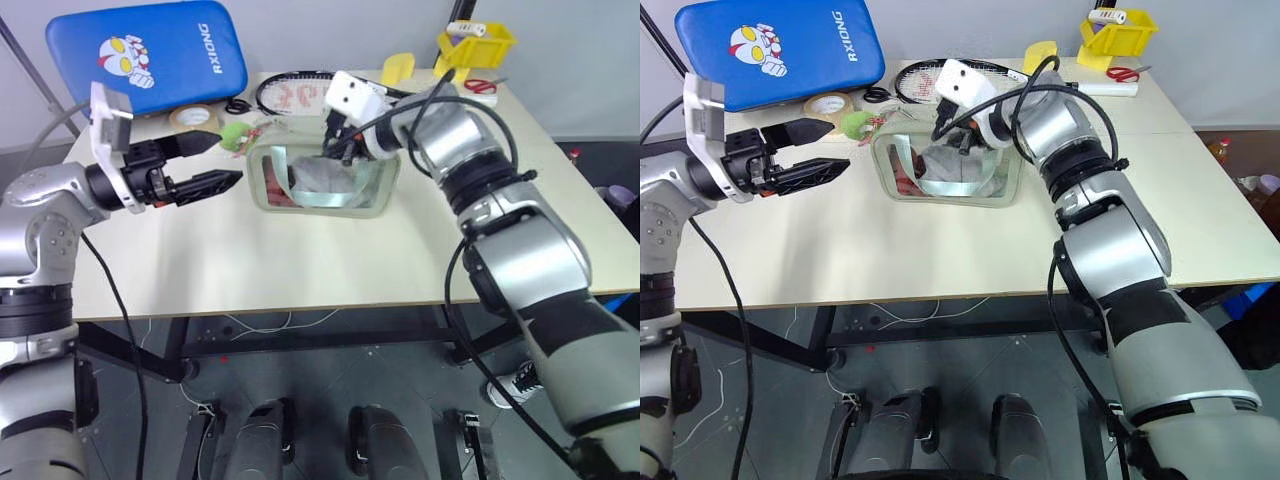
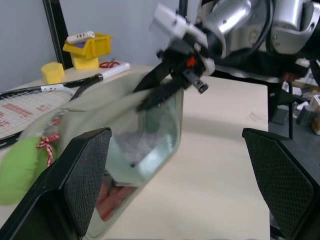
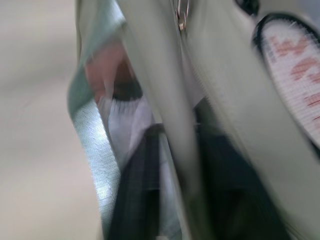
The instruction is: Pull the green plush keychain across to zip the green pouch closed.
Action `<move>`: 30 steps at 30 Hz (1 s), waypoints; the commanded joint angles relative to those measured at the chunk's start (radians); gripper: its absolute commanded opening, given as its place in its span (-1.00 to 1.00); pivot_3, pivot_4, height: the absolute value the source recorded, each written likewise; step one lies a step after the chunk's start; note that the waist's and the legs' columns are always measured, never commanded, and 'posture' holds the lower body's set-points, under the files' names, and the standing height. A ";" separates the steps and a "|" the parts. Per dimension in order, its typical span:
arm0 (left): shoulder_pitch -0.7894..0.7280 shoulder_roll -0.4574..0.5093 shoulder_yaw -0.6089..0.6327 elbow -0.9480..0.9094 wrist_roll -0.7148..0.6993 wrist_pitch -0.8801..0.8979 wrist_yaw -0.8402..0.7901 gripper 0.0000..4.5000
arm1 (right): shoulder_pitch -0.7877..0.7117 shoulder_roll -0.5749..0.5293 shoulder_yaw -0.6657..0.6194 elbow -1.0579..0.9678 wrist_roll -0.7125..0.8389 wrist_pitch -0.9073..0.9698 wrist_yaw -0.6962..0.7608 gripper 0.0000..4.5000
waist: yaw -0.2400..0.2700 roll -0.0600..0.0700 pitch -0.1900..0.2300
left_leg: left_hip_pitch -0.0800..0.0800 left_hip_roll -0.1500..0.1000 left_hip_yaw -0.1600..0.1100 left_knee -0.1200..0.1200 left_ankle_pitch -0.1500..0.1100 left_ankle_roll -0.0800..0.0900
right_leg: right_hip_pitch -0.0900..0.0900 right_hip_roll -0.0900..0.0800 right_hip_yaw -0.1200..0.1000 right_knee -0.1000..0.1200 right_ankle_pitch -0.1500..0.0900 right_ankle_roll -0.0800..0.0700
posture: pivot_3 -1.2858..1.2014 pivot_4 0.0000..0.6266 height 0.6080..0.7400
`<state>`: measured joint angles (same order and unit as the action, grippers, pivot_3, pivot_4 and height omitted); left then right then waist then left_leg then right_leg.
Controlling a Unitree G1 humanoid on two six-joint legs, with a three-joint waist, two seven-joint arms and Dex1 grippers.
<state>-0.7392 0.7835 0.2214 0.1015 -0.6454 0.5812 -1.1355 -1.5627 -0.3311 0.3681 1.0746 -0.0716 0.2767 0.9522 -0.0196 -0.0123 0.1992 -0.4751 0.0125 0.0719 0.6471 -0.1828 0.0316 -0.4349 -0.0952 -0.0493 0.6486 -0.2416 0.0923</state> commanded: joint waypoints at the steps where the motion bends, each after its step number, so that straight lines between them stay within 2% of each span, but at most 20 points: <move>1: 0.004 0.007 0.025 -0.033 -0.016 -0.010 0.001 1.00 | -0.035 -0.036 -0.055 -0.118 0.027 -0.013 0.116 -0.97 | 0.000 0.000 0.000 | 0.000 0.000 0.000 0.000 0.000 0.000 | 0.000 0.000 0.000 0.000 0.000 0.000 | 0.03 -0.52 1.00; 5: -0.006 0.003 0.018 -0.022 -0.011 -0.014 0.000 1.00 | 0.054 -0.112 -0.054 -0.348 0.047 0.030 0.278 -0.97 | 0.003 0.000 0.000 | -0.001 0.000 0.000 0.000 0.000 0.000 | 0.000 0.000 0.000 0.000 0.000 0.000 | 0.03 -0.52 1.00; 9: -0.014 0.001 0.013 -0.011 -0.007 -0.020 -0.004 1.00 | 0.193 -0.186 -0.057 -0.626 0.081 0.108 0.365 -0.97 | 0.005 0.000 0.000 | 0.000 0.000 0.000 0.001 0.000 0.000 | 0.001 0.000 0.000 0.000 0.000 0.000 | 0.03 -0.52 1.00; 12: -0.020 -0.002 0.007 -0.003 -0.002 -0.024 -0.009 1.00 | 0.272 -0.211 -0.057 -0.770 0.094 0.180 0.376 -0.97 | 0.006 0.000 0.000 | 0.000 0.000 0.000 0.001 0.000 0.000 | 0.001 0.000 0.000 0.000 0.000 0.000 | 0.03 -0.52 1.00; 18: -0.044 -0.001 -0.018 0.022 0.015 -0.037 -0.033 1.00 | 0.305 -0.206 -0.060 -0.831 0.081 0.276 0.310 -0.97 | 0.004 0.000 0.000 | 0.000 0.000 0.000 0.001 0.000 0.000 | 0.000 0.000 0.000 0.001 0.000 0.000 | 0.03 -0.52 1.00; 21: -0.052 0.003 -0.026 0.032 0.021 -0.042 -0.043 1.00 | 0.314 -0.214 -0.056 -0.868 0.081 0.327 0.291 -0.55 | 0.006 0.000 0.000 | 0.000 0.000 0.000 0.001 0.000 0.000 | 0.001 0.000 0.000 0.001 0.000 0.000 | 0.03 -0.52 1.00; 23: -0.055 0.002 -0.034 0.038 0.028 -0.047 -0.050 1.00 | 0.324 -0.220 -0.058 -0.905 0.088 0.367 0.282 -0.15 | 0.007 0.000 0.000 | 0.000 0.000 0.000 0.001 0.000 0.000 | 0.001 0.000 0.000 0.001 0.000 0.000 | 0.03 -0.52 1.00; 26: -0.059 -0.002 -0.043 0.044 0.035 -0.053 -0.056 1.00 | 0.341 -0.238 -0.075 -0.969 0.107 0.413 0.274 0.58 | 0.008 0.000 0.000 | 0.000 0.000 0.000 0.001 0.000 0.000 | 0.001 0.000 0.000 0.001 0.000 0.000 | 0.03 -0.52 1.00; 28: -0.065 -0.005 -0.046 0.049 0.038 -0.054 -0.058 1.00 | 0.347 -0.281 -0.105 -1.010 0.128 0.422 0.287 0.99 | 0.009 0.000 0.000 | 0.000 0.000 0.000 0.001 0.000 0.000 | 0.001 0.000 0.000 0.001 0.000 0.000 | 0.03 -0.52 1.00; 30: -0.067 -0.004 -0.047 0.050 0.043 -0.055 -0.063 1.00 | 0.346 -0.323 -0.136 -1.036 0.151 0.438 0.297 0.99 | 0.010 0.000 0.000 | 0.000 0.000 0.000 0.002 0.000 0.000 | 0.001 0.000 0.000 0.001 0.000 0.000 | 0.03 -0.52 1.00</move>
<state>-0.7814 0.7725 0.1695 0.1586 -0.6003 0.5462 -1.1935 -1.1942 -0.6210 0.2961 0.0899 0.0551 0.7078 1.2440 -0.0099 -0.0124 0.1992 -0.4753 0.0125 0.0717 0.6487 -0.1829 0.0320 -0.4343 -0.0955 -0.0498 0.6491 -0.2415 0.0926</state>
